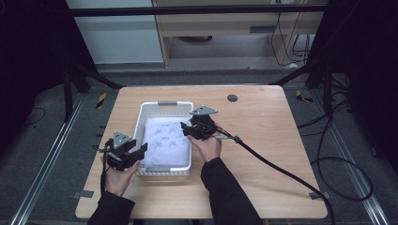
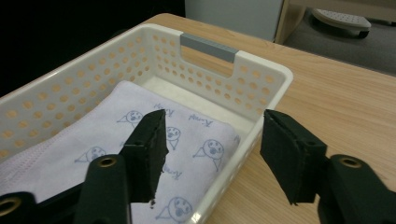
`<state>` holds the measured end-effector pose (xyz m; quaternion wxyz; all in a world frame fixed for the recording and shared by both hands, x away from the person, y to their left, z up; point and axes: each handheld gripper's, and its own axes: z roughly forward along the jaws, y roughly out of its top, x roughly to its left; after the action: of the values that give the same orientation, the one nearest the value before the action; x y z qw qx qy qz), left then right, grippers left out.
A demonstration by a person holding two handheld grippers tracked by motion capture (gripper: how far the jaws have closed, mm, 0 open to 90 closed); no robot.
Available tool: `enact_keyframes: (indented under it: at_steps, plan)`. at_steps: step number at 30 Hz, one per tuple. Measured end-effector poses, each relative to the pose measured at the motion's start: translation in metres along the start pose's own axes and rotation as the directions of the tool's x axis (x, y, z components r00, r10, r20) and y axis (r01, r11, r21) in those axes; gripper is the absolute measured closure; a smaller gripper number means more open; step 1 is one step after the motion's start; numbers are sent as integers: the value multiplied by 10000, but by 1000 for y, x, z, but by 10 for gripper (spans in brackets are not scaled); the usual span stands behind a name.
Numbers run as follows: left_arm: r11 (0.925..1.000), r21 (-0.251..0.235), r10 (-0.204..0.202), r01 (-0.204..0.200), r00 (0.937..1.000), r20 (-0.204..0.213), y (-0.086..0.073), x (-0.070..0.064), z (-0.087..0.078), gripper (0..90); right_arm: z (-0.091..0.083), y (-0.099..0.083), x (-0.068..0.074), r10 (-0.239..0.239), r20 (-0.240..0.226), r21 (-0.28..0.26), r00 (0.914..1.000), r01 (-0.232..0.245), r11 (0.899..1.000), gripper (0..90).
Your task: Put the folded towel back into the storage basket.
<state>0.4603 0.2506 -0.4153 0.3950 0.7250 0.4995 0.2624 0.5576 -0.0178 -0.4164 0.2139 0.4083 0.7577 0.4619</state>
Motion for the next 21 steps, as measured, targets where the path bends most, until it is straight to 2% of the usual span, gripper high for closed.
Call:
enact_keyframes:
  at_steps: [10,16,21]
  plan:
    - [9991,-402,171,-149,9983,563,0,3,-9,465,-33,-2,-21,-93,-290,-166,9995,88,9998,284]
    - [9982,-414,460,-442,9980,441,-3,5,-15,433,-55,-9,-35,-41,-508,-299,9987,26,9995,236]
    - [9959,-647,665,-638,9969,410,-4,7,-21,381,-76,-19,-47,-10,-509,-523,9987,-16,9986,203]
